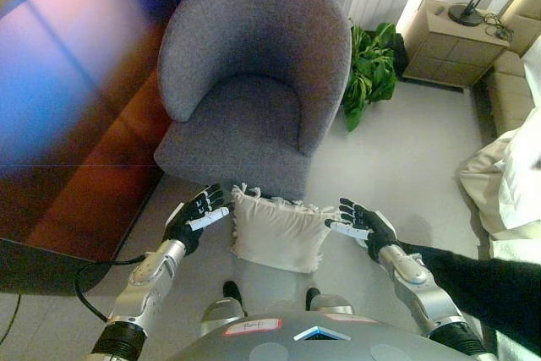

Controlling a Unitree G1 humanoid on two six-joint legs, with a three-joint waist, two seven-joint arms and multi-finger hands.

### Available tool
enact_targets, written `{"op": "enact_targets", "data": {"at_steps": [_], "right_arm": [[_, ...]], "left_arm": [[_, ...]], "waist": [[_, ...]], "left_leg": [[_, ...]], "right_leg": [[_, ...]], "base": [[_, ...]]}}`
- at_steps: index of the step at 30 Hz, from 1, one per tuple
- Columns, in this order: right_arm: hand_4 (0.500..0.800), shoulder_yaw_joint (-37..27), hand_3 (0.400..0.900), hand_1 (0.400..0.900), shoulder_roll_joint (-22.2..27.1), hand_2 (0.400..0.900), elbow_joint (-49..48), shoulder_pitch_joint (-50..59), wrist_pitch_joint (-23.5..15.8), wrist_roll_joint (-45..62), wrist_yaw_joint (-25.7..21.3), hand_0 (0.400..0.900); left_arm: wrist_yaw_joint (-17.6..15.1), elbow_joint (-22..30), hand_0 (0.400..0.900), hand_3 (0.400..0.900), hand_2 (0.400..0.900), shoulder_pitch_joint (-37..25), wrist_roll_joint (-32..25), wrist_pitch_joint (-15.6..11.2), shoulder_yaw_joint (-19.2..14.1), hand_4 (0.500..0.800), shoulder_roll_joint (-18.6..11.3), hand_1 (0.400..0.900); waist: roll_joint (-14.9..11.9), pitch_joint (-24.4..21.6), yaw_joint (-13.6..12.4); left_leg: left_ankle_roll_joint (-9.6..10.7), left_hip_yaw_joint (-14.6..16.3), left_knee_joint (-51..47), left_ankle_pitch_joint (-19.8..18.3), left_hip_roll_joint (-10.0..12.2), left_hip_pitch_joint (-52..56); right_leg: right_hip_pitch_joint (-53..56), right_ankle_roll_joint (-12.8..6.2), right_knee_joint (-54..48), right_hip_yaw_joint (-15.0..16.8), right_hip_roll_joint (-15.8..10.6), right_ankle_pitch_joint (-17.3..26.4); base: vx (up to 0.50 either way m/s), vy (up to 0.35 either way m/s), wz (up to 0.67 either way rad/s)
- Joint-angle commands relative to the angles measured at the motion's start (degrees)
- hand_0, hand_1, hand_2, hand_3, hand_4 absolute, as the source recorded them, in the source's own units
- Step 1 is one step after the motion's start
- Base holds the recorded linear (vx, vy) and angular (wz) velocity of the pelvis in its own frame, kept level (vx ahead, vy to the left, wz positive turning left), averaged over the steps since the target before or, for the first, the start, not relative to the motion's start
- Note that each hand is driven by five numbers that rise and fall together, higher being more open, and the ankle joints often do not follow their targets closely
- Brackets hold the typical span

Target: Pick up the pillow and put it on the sofa.

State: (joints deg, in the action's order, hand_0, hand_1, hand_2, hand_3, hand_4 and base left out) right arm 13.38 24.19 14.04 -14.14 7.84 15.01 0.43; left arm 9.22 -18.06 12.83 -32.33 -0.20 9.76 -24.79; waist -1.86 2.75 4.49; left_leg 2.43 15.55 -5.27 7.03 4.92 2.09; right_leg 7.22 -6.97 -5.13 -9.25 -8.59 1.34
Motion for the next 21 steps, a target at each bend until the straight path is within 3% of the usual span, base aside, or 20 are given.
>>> {"op": "enact_targets", "data": {"at_steps": [1,12,21], "right_arm": [[0.8,0.0,0.9,0.9,0.9,0.9,-2.6,6.7,-4.3,-1.8,-0.5,0.9],[0.8,-0.7,0.9,0.9,1.8,0.9,-2.7,6.0,-3.6,-3.7,-0.9,0.9],[0.8,0.1,0.9,0.9,4.4,0.9,0.2,8.5,-1.5,-13.1,-0.7,0.9]], "left_arm": [[1.1,3.3,0.9,0.9,0.9,-5.2,-1.3,-5.3,-2.9,0.8,-1.1,0.9],[0.1,3.3,0.9,0.9,0.9,-4.4,0.8,-6.6,-2.7,0.8,-1.2,0.9],[0.1,4.4,0.9,0.9,0.9,-5.1,1.0,-7.1,-3.3,0.8,-2.8,0.9]], "waist": [[0.1,0.5,-1.0],[0.0,0.8,-1.0],[-0.2,1.4,-1.7]], "left_leg": [[0.0,-0.9,0.3,-5.5,0.6,3.0],[-0.1,-1.0,0.3,-5.6,0.7,3.3],[0.0,-1.3,0.3,-5.8,0.7,3.4]], "right_leg": [[-2.0,0.23,0.1,-3.2,2.2,1.9],[-1.9,0.22,0.3,-3.2,2.3,1.8],[-1.8,0.31,0.6,-3.4,2.2,1.4]], "base": [[0.0,0.0,0.0],[0.0,-0.001,0.0],[0.04,-0.023,0.03]]}}
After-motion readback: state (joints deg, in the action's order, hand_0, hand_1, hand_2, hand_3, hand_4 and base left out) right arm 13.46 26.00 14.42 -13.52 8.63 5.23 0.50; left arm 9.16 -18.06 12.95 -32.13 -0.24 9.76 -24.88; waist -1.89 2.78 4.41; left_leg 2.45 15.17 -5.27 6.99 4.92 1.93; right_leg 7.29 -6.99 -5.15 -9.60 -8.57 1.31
